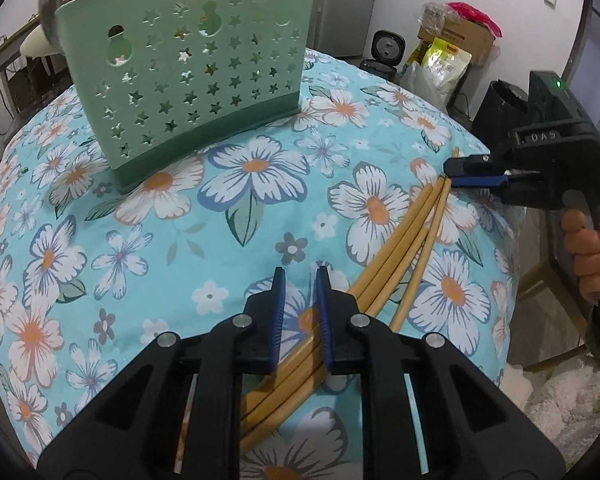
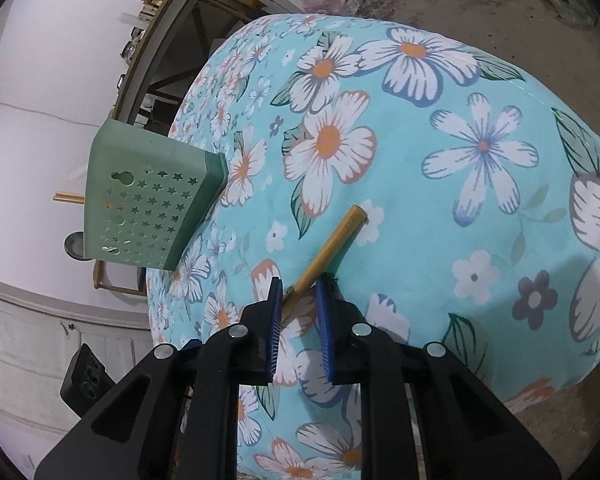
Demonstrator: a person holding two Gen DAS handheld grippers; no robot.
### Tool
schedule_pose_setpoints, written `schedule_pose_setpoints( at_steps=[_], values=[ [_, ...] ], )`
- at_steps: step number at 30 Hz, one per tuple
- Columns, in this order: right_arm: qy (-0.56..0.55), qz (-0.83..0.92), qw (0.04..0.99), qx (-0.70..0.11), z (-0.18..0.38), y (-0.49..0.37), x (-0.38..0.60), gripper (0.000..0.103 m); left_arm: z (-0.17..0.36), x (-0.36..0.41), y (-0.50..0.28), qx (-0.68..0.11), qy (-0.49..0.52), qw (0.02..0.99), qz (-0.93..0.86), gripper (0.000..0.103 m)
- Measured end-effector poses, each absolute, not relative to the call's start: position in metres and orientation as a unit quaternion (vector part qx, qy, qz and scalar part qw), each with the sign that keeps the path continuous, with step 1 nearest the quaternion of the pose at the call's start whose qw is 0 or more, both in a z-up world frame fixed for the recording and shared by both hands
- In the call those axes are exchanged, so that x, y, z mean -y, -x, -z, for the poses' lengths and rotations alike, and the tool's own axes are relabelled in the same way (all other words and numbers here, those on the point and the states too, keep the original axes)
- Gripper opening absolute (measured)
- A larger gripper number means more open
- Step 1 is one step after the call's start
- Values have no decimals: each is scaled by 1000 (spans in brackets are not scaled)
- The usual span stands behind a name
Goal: Organize utensils
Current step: 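Close the right gripper on one chopstick while the left closes on another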
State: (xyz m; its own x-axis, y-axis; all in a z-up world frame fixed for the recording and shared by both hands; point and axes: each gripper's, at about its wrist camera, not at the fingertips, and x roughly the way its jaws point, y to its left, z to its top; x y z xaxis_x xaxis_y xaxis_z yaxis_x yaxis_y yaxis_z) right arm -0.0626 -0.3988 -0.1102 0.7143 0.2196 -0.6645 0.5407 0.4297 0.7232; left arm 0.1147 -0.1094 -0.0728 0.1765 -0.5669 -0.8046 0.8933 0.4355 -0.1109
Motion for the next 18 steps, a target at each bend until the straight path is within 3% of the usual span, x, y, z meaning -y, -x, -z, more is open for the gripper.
schedule_pose_setpoints(
  at_steps=[18],
  values=[
    [-519, 86, 767, -368, 111, 52, 402, 16, 65, 123, -114, -422, -186, 718, 521, 14]
  ],
)
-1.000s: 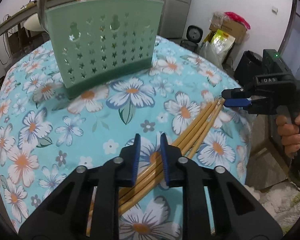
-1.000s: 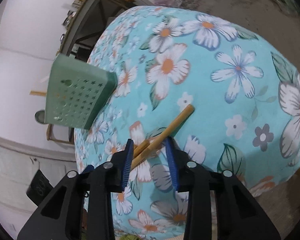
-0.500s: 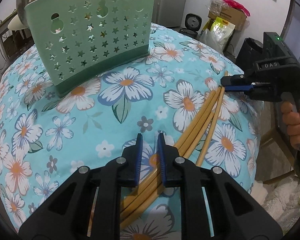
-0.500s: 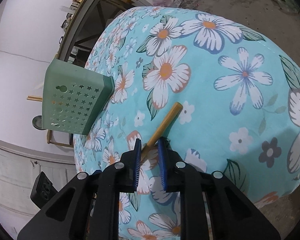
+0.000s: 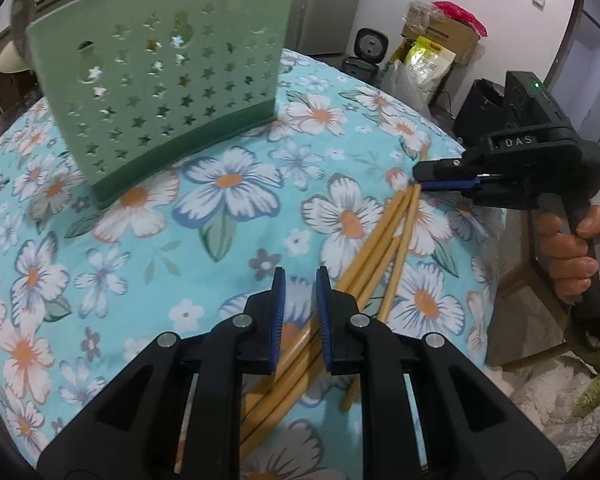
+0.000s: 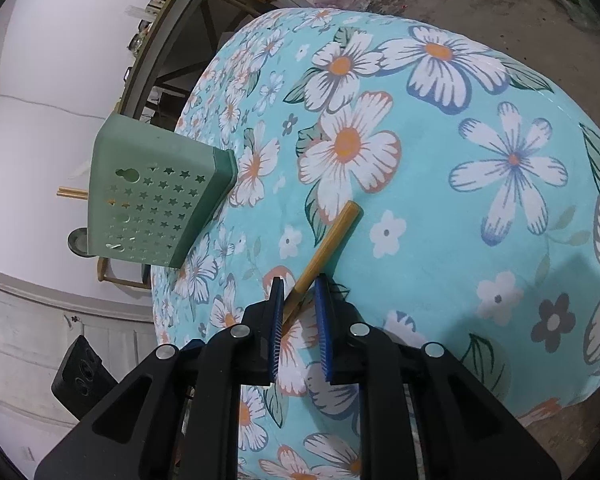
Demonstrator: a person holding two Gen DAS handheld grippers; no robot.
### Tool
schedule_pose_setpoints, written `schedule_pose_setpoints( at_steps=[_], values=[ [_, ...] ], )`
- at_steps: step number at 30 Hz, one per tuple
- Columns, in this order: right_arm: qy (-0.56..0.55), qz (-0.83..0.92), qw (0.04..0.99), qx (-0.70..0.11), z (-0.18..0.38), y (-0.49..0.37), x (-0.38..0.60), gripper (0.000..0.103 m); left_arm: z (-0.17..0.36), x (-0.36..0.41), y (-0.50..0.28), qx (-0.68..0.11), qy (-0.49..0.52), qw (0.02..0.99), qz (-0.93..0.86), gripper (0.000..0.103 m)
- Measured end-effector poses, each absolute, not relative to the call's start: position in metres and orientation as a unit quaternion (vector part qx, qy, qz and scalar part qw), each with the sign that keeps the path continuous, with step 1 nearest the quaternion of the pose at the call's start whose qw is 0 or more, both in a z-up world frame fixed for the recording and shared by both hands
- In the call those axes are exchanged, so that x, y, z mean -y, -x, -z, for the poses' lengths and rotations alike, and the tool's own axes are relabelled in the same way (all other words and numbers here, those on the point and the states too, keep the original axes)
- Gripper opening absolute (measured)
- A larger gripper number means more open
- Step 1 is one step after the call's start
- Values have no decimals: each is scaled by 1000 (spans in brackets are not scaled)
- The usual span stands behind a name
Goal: Organize utensils
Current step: 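Close the right gripper on one chopstick while the left closes on another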
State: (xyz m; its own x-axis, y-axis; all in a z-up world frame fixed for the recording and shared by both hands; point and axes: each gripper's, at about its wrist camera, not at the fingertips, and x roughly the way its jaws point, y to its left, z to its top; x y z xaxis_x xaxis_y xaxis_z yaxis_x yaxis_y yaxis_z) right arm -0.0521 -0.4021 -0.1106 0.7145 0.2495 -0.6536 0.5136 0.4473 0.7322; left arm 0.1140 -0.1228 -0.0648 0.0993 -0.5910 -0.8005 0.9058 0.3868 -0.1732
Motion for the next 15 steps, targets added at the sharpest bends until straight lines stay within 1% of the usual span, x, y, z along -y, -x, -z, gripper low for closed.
schedule_pose_setpoints(
  at_steps=[8, 12, 15],
  values=[
    [-505, 73, 772, -379, 110, 33, 400, 14, 60, 123, -124, -441, -132, 715, 526, 15],
    [-495, 71, 777, -383, 109, 24, 398, 7, 62, 124, -122, -445, -138, 709, 530, 15],
    [-493, 73, 778, -382, 107, 23, 397, 6, 66, 130, -117, -448, -147, 700, 537, 15]
  ],
)
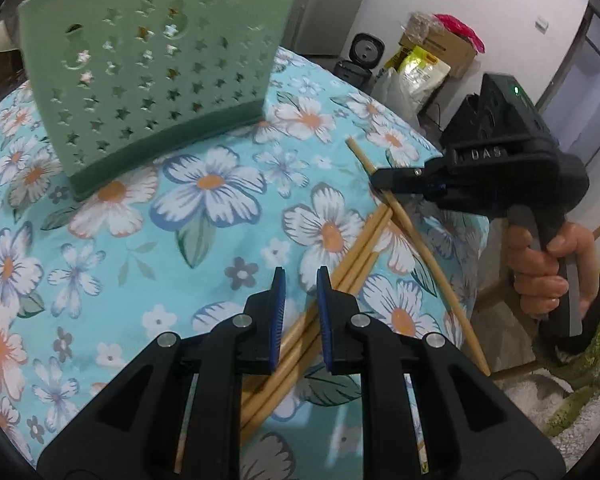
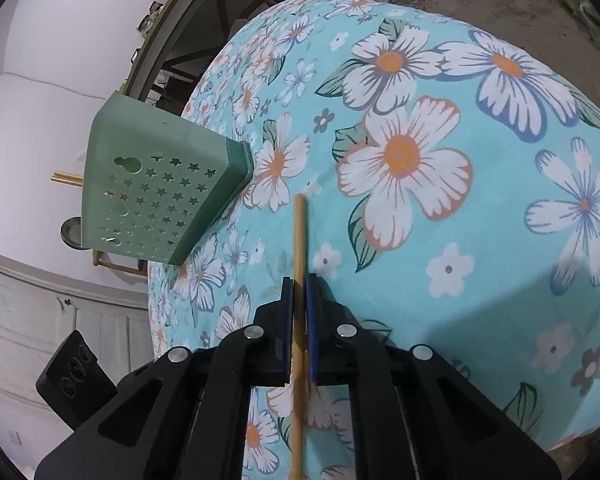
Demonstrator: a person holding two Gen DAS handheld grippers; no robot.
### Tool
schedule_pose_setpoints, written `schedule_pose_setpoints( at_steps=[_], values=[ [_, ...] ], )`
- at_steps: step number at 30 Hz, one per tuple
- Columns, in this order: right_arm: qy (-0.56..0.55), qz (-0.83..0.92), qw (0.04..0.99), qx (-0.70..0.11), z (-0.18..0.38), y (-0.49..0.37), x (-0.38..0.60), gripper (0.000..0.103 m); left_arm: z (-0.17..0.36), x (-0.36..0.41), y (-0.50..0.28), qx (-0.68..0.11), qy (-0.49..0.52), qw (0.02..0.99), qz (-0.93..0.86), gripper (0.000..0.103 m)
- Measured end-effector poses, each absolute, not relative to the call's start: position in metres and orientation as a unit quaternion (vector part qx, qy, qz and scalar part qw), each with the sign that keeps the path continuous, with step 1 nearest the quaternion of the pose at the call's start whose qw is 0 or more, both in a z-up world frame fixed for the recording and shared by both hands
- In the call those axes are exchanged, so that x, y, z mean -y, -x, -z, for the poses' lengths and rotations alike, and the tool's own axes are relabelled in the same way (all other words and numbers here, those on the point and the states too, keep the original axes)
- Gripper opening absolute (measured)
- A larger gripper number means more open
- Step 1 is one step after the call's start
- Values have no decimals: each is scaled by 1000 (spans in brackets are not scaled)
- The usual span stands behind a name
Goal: Organize utensils
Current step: 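Close the right gripper on one chopstick while the left closes on another, then lift both held chopsticks and carry the left one above the caddy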
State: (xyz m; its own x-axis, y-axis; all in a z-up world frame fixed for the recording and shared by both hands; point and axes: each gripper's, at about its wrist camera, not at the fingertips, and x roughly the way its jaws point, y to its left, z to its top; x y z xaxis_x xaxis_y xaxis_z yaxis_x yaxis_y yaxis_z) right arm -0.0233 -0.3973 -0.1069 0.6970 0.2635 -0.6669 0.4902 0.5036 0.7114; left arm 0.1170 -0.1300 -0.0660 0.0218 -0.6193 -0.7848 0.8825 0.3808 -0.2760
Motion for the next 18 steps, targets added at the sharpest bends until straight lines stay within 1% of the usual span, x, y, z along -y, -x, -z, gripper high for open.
schedule_pose_setpoints(
  at_steps=[14, 18],
  values=[
    [-508, 98, 774, -364, 110, 43, 416, 6, 70, 158, -106, -425, -202, 685, 555, 17],
    [-512, 97, 774, -361, 111, 44, 416, 6, 70, 165, -99, -415, -233, 677, 561, 17]
  ],
)
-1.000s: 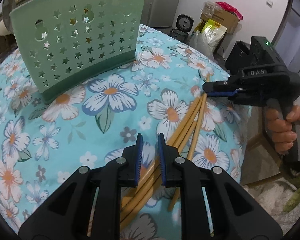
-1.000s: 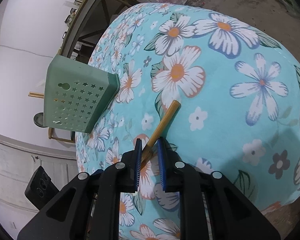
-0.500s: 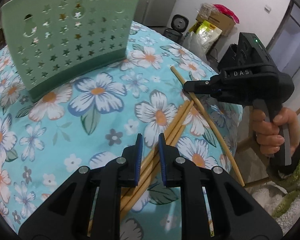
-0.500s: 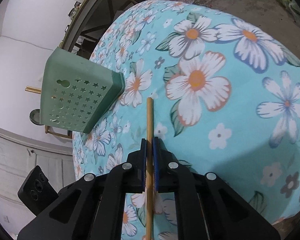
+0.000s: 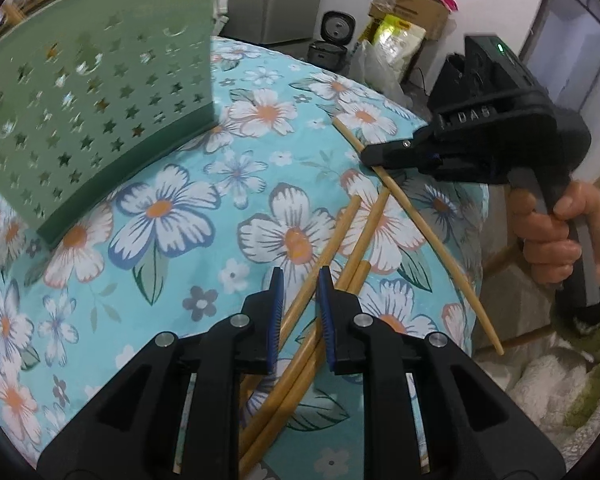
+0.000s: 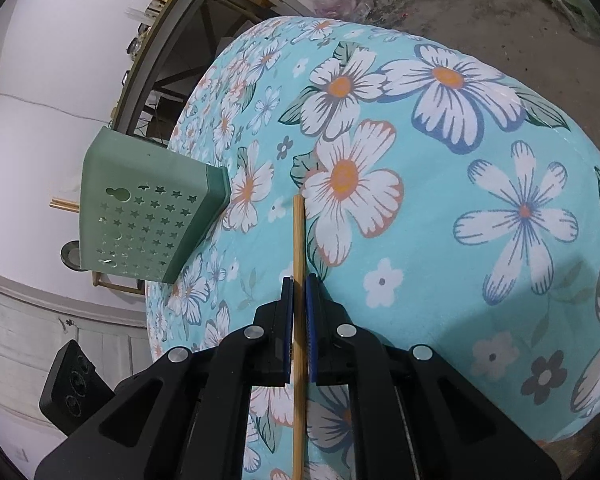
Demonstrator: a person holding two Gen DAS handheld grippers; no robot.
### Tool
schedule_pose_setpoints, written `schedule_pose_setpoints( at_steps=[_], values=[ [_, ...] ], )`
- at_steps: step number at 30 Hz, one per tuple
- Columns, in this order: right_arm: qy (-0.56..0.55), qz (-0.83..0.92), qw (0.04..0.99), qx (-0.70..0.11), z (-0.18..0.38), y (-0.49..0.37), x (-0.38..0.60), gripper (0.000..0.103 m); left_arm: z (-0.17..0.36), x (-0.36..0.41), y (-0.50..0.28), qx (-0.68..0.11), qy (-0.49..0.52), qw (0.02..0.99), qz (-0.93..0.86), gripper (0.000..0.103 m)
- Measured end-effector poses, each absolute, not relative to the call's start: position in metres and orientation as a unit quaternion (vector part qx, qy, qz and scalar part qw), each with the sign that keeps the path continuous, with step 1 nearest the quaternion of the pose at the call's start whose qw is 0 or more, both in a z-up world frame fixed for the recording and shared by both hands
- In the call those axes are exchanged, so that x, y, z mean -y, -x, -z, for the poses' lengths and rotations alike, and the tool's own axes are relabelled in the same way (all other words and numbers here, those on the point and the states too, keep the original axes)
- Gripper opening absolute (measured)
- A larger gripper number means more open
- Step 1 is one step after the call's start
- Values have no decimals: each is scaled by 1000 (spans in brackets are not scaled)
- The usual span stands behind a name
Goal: Organize utensils
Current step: 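Lift both held chopsticks and carry the left one above the caddy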
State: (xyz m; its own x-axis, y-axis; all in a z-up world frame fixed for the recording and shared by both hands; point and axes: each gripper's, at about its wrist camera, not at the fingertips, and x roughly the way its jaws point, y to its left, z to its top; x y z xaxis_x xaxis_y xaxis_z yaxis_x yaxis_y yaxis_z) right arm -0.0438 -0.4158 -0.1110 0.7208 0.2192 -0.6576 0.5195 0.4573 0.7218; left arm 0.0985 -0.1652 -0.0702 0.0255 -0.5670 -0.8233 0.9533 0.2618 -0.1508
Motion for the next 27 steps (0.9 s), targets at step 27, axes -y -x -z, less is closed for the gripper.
schedule_pose_setpoints(
  at_steps=[27],
  values=[
    [-427, 69, 799, -418, 93, -6, 410, 23, 58, 148, -173, -448, -199, 750, 444, 21]
  ],
)
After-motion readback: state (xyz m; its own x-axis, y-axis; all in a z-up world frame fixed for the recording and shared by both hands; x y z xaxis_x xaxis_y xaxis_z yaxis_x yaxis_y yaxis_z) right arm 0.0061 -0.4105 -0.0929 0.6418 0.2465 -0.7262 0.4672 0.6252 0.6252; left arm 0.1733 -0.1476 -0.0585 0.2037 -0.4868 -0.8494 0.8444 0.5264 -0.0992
